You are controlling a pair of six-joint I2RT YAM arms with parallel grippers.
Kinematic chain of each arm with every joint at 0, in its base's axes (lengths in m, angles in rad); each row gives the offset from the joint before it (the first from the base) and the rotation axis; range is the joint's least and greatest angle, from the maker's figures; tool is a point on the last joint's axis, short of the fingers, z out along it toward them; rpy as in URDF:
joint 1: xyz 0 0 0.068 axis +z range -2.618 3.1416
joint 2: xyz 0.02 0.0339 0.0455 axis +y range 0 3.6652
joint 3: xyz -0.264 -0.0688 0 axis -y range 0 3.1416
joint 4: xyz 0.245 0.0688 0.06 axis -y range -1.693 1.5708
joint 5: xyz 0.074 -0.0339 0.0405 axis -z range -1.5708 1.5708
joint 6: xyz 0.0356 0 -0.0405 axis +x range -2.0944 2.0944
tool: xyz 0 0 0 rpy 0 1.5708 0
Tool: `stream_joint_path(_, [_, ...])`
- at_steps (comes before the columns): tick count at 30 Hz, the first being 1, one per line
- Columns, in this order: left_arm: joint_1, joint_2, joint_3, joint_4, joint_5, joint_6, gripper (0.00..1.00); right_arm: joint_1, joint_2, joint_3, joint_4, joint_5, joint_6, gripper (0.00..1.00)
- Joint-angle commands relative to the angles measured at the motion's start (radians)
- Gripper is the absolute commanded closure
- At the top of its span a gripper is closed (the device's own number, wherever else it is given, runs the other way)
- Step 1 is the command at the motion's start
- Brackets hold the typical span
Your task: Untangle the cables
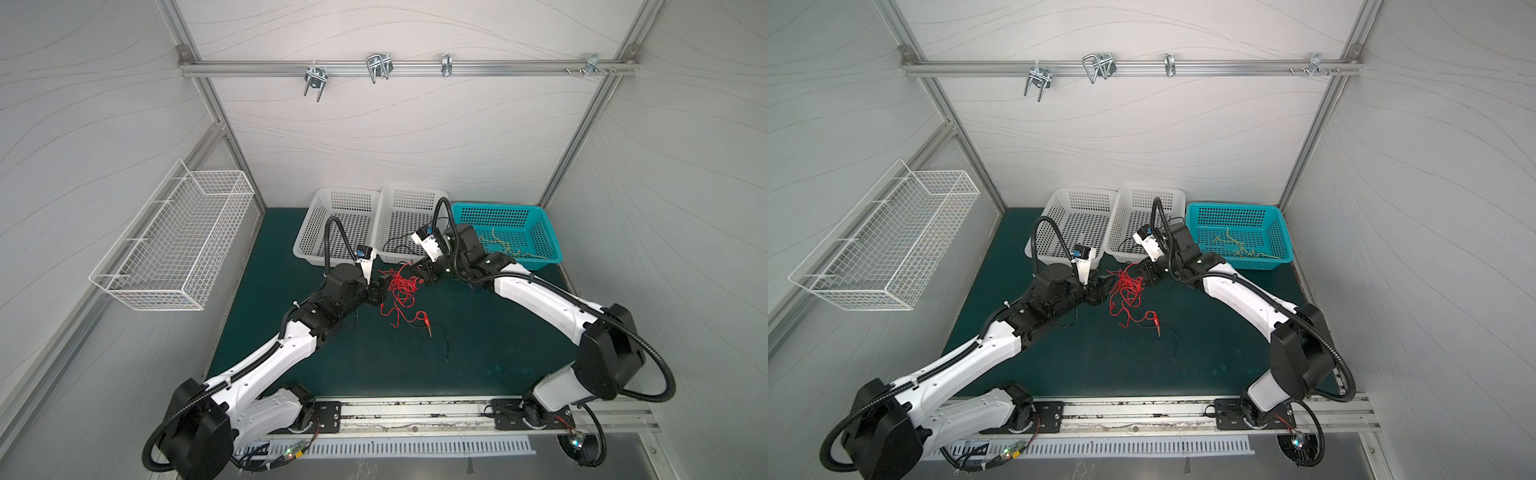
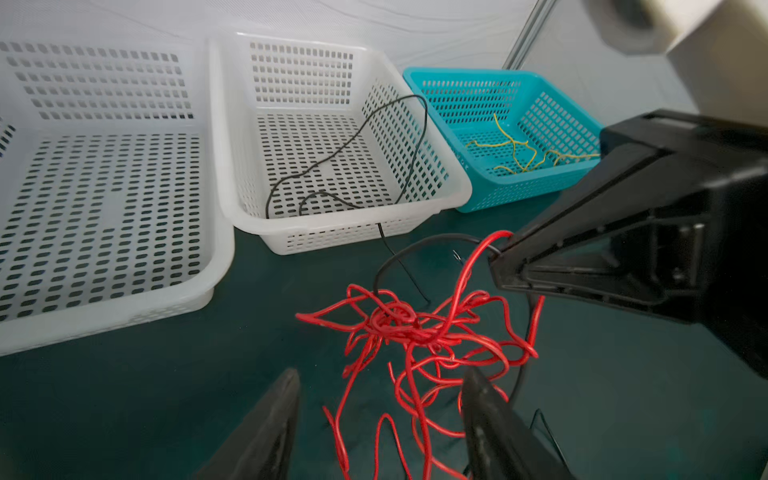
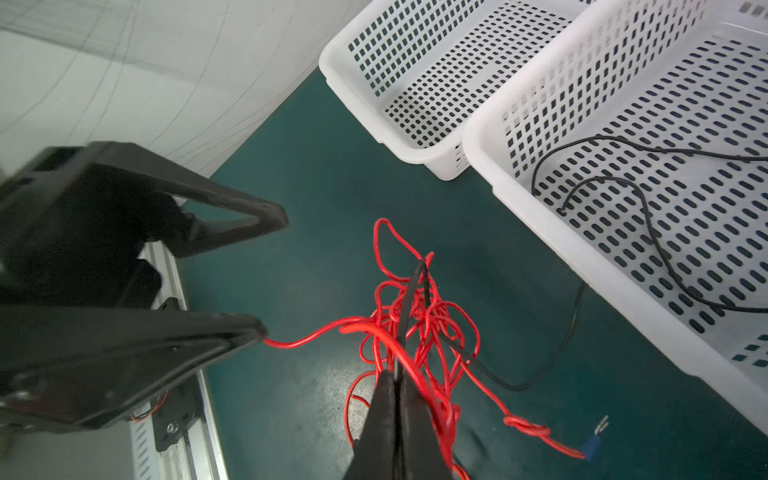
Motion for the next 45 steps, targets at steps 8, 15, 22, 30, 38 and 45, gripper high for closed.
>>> stream_joint_path(8, [-0.030, 0.126, 0.115, 0.083, 0.049, 0.051, 0.40, 0.021, 0.009, 0.024, 0.042, -0.079, 0.016, 1.00])
stream_joint_path(15, [-0.030, 0.146, 0.115, 0.097, 0.014, 0.051, 0.66, 0.024, 0.016, 0.027, 0.038, -0.081, 0.020, 1.00])
stream_joint_path(22, [-0.030, 0.149, 0.111, 0.098, -0.084, 0.048, 1.00, 0.031, 0.024, 0.031, -0.029, -0.037, -0.008, 1.00])
stream_joint_path(30, [-0.011, 0.224, 0.178, -0.004, -0.232, -0.005, 1.00, 0.046, -0.023, -0.013, -0.081, -0.054, -0.079, 1.00])
stream_joint_path(38, [0.019, 0.359, 0.254, -0.162, -0.260, -0.092, 1.00, 0.035, -0.171, -0.092, -0.033, 0.011, -0.111, 1.00])
stream_joint_path(45, [0.018, 0.384, 0.193, -0.159, -0.259, -0.133, 1.00, -0.044, -0.371, -0.174, 0.123, 0.057, -0.046, 1.00])
